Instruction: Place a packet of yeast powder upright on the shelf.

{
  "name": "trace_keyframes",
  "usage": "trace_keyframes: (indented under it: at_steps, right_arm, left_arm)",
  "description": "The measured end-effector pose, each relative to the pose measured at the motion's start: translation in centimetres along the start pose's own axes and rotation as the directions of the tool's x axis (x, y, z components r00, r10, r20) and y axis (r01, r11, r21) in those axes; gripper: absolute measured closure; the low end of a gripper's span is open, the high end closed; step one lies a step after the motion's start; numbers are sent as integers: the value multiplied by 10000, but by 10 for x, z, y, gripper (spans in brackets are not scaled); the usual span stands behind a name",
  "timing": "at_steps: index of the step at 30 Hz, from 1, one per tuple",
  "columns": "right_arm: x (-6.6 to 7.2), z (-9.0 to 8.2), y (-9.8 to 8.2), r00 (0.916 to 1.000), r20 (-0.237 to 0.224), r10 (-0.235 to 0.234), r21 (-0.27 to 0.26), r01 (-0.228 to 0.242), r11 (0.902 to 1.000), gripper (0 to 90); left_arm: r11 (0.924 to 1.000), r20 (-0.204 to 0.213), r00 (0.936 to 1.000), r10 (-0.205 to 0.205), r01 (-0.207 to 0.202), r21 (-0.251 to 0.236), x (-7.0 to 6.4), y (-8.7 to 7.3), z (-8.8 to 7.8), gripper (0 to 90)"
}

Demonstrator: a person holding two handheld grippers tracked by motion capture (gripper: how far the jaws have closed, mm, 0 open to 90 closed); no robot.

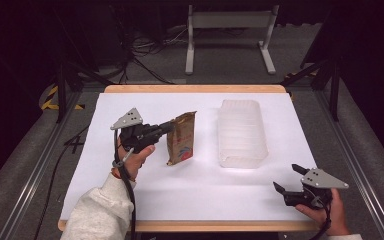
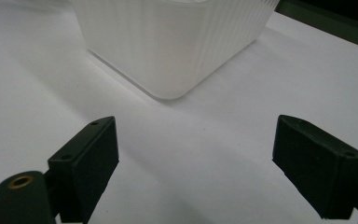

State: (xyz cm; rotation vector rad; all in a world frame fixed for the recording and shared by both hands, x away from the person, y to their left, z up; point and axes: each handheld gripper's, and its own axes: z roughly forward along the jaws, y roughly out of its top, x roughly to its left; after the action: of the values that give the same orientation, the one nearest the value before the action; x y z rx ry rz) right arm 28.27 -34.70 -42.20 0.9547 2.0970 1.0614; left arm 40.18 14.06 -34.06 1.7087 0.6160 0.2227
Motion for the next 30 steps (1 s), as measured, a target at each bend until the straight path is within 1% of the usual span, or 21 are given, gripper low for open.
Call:
trace_keyframes:
  at_steps: [1, 3, 4, 5, 6, 9, 12, 16, 17, 18, 20, 21, 25, 27, 28, 30]
  right_arm:
    - [0, 0, 0, 10000, -1, 10, -17, -10, 10000, 149]
    - [0, 0, 0, 10000, 6, -14, -24, 14, 10000, 149]
    - [0, 0, 0, 10000, -7, -10, -36, 10, 10000, 148]
    - [0, 0, 1, 10000, -4, -9, -42, 9, 10000, 148]
    - [0, 0, 1, 10000, -5, 1, -45, -1, 10000, 148]
    - [0, 0, 1, 10000, -24, 26, -64, -26, 10000, 148]
    - [0, 0, 0, 10000, -56, 41, -52, -41, 10000, 148]
    - [0, 0, 0, 9999, -110, 10, -42, -10, 10000, 146]
    - [-1, 0, 0, 9999, -121, 37, -69, -38, 10000, 146]
    - [-1, 0, 0, 9999, -113, 39, -69, -40, 10000, 146]
    - [-1, -1, 0, 9999, -94, 68, -69, -69, 10000, 146]
    - [-1, -1, 0, 9999, -89, 79, -78, -79, 9999, 146]
    - [-1, -2, -1, 9999, -121, 61, -108, -62, 9999, 144]
    - [-2, -3, -1, 9999, -155, 72, -124, -74, 9999, 143]
    - [-2, -3, -1, 9998, -166, 68, -136, -70, 9999, 144]
    - [-2, -3, -1, 9998, -166, 65, -155, -68, 9999, 143]
  left_arm:
    - [10000, 2, 10000, 47, -47, -25, -1, 0, 0, 893]
    - [9999, 160, 9998, 84, -83, -74, -1, 1, 0, 893]
    - [9999, 138, 9998, 106, -105, -95, -2, 2, 0, 893]
    - [9999, 282, 9995, 123, -120, -86, -2, 3, 1, 893]
    - [9998, 279, 9994, 211, -210, -71, -3, 3, 1, 893]
    - [9995, 351, 9991, 254, -248, -176, -3, 6, 0, 893]
    - [9995, 501, 9986, 157, -142, -297, -3, 9, 4, 893]
    - [9990, 722, 9969, 314, -290, -346, -6, 15, 12, 893]
    - [9990, 722, 9969, 314, -290, -346, -6, 15, 12, 893]
    - [9986, 867, 9954, 400, -368, -373, -8, 19, 18, 892]
    - [9985, 929, 9947, 442, -409, -372, -9, 21, 21, 892]
    - [9979, 1057, 9927, 583, -549, -353, -12, 25, 28, 893]
    - [9971, 1232, 9898, 712, -674, -347, -17, 35, 38, 892]
    - [9967, 1240, 9893, 763, -724, -360, -19, 39, 42, 892]
    - [9971, 1308, 9889, 703, -657, -395, -20, 42, 43, 892]
    - [9963, 1363, 9875, 795, -743, -428, -22, 46, 46, 892]
